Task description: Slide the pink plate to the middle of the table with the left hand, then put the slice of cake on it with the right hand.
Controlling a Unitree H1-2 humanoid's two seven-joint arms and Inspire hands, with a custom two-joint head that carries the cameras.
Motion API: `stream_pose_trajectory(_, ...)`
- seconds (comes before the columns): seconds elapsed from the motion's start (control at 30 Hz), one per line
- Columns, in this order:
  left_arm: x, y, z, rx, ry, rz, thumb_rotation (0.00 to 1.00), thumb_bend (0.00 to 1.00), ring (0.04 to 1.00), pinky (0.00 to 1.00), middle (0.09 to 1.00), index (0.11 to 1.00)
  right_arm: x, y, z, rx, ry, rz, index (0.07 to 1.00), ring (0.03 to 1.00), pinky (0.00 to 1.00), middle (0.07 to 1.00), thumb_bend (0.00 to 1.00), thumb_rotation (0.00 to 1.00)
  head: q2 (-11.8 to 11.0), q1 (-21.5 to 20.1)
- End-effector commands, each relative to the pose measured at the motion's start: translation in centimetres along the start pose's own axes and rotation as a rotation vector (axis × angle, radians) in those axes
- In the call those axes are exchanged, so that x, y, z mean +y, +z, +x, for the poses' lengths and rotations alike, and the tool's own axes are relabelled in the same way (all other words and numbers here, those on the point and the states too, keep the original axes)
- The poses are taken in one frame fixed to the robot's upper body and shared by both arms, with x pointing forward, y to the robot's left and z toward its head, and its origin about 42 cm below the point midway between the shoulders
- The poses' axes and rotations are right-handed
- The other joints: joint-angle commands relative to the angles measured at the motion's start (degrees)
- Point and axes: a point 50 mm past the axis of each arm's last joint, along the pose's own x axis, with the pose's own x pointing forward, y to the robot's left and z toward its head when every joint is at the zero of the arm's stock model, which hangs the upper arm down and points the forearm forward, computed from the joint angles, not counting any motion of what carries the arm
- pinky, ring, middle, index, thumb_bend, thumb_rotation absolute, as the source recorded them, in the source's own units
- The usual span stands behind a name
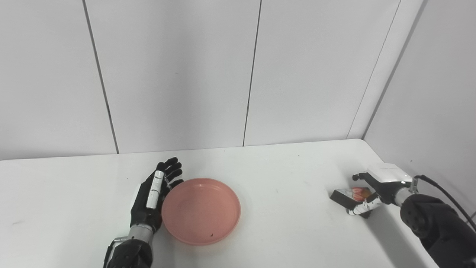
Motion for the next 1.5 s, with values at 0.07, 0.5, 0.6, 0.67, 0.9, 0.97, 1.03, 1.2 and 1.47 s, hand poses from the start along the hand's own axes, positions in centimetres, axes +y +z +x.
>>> stream_pose_trajectory(0.07, 0.91, -2.60, -1.78, 0.092, 0.025, -0.013, 0.84, 0.76, 0.810, 0.73, 0.791, 0.722, -2.60, -0.75, -0.11, 0.000, -0.071, -0.011, 0.799, 0.849, 0.73, 0.850, 1.00, 0.47, 0.0, 0.2)
stream_pose_trajectory(0.5, 0.85, -2.60, -1.73, 0.099, 0.020, -0.004, 0.85, 0.75, 0.809, 0.72, 0.796, 0.737, -2.35, -1.10, -0.18, -0.018, -0.101, 0.126, 0.717, 0.584, 0.52, 0.650, 1.00, 0.34, 0.1, 0.4)
stream_pose_trajectory(0.6, 0.90, -2.59, -1.76, 0.100, 0.018, -0.003, 0.85, 0.75, 0.804, 0.72, 0.794, 0.738, -2.43, -1.03, -0.25, -0.023, -0.109, 0.142, 0.644, 0.449, 0.39, 0.512, 0.99, 0.24, 0.1, 0.5)
stream_pose_trajectory(0.67, 0.92, -2.59, -1.78, 0.101, 0.017, -0.004, 0.85, 0.75, 0.799, 0.72, 0.792, 0.739, -2.46, -1.03, -0.28, -0.015, -0.106, 0.145, 0.601, 0.400, 0.34, 0.472, 0.97, 0.19, 0.1, 0.5)
stream_pose_trajectory(0.9, 0.92, -2.59, -1.87, 0.108, 0.019, -0.001, 0.86, 0.74, 0.779, 0.69, 0.783, 0.739, -2.66, -0.84, -0.51, 0.023, -0.007, 0.102, 0.595, 0.347, 0.27, 0.441, 0.89, 0.18, 0.4, 0.4)
stream_pose_trajectory(0.97, 0.95, -2.65, -1.88, 0.109, 0.020, -0.001, 0.86, 0.74, 0.775, 0.69, 0.780, 0.739, -2.62, -0.80, -0.58, 0.027, 0.006, 0.099, 0.600, 0.351, 0.27, 0.445, 0.88, 0.18, 0.5, 0.4)
stream_pose_trajectory(1.03, 0.94, -2.66, -1.89, 0.109, 0.019, -0.003, 0.85, 0.73, 0.771, 0.68, 0.776, 0.737, -2.55, -0.76, -0.61, 0.032, 0.013, 0.098, 0.604, 0.338, 0.26, 0.434, 0.88, 0.18, 0.4, 0.4)
stream_pose_trajectory(1.2, 0.89, -2.67, -1.89, 0.109, 0.018, -0.010, 0.84, 0.75, 0.770, 0.69, 0.772, 0.731, -2.44, -0.73, -0.55, 0.036, 0.006, 0.097, 0.604, 0.342, 0.26, 0.440, 0.89, 0.18, 0.5, 0.4)
stream_pose_trajectory(1.47, 0.90, -2.74, -1.82, 0.112, 0.021, -0.008, 0.85, 0.72, 0.770, 0.68, 0.771, 0.731, -2.69, -0.49, -0.75, 0.015, -0.043, 0.118, 0.595, 0.322, 0.25, 0.421, 0.91, 0.20, 0.4, 0.4)
